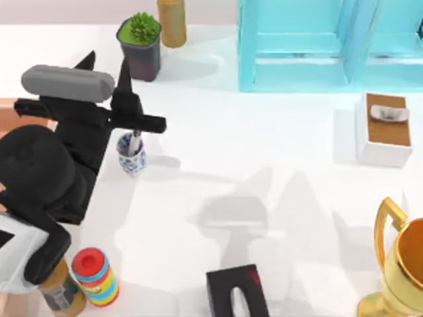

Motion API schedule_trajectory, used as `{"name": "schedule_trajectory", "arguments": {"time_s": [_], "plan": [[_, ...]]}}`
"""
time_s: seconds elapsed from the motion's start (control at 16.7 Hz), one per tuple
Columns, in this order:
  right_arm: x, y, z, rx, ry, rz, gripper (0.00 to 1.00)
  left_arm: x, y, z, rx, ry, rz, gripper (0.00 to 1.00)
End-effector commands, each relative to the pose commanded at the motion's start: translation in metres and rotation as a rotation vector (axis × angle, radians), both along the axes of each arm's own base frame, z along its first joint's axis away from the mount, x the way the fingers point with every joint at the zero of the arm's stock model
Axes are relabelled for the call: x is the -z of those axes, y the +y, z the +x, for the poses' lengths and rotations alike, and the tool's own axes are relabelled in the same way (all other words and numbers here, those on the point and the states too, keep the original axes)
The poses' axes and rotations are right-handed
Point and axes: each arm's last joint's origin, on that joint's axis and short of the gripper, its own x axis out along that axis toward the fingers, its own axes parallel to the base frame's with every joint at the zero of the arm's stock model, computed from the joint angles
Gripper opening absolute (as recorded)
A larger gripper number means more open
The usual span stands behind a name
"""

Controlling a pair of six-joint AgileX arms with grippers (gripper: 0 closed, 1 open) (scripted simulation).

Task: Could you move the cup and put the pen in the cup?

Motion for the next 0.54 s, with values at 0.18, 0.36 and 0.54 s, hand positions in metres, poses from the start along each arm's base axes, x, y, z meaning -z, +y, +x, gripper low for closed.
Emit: {"name": "schedule_trajectory", "arguments": {"time_s": [0.18, 0.36, 0.54], "plan": [[0.0000, 0.0000, 0.0000, 0.000, 0.000, 0.000, 1.00, 0.0000, 0.0000, 0.0000, 0.000, 0.000, 0.000, 0.98], [0.0000, 0.0000, 0.0000, 0.000, 0.000, 0.000, 1.00, 0.0000, 0.0000, 0.0000, 0.000, 0.000, 0.000, 1.00], [0.0000, 0.0000, 0.0000, 0.000, 0.000, 0.000, 1.00, 0.0000, 0.0000, 0.0000, 0.000, 0.000, 0.000, 1.00]]}}
